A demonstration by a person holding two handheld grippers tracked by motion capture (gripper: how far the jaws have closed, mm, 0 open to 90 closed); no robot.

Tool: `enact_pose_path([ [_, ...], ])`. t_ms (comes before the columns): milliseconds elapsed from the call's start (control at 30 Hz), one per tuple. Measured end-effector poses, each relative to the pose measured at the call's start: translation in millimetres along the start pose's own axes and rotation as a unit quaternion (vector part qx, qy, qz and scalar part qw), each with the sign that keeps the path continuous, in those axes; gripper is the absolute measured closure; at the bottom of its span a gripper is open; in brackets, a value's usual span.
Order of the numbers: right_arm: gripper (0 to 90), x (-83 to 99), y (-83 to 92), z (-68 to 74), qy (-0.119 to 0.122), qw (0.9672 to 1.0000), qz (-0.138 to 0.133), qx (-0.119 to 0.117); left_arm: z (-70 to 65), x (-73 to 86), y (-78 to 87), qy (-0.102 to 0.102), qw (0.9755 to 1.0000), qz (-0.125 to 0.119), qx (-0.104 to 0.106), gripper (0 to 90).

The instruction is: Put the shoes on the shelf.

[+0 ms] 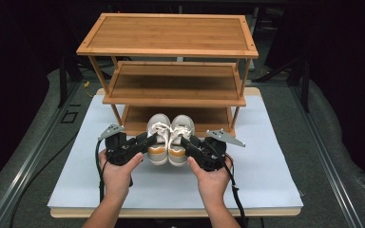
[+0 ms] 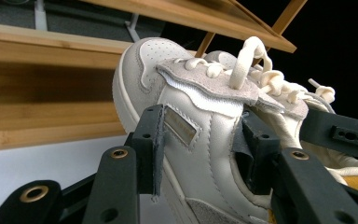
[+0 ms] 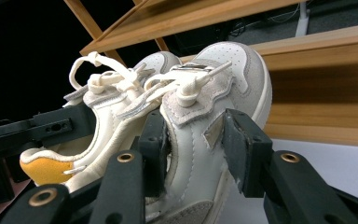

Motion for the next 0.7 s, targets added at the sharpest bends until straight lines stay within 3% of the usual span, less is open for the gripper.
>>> enact_pose_path([
  [700,60.9,-23.7,5.4,12.4,0.017,0.9998,-0.009,-0.001,-7.2,-22.5,8.8,-0.009,0.9999,-0.013,0.0,57.4],
])
Point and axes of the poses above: each handheld gripper's, and its own axes: y roughly backward along the jaws, x roughly out of its underside, z roughly to its left, the point moved 7 cm from there along -y, roughly forward along the jaws
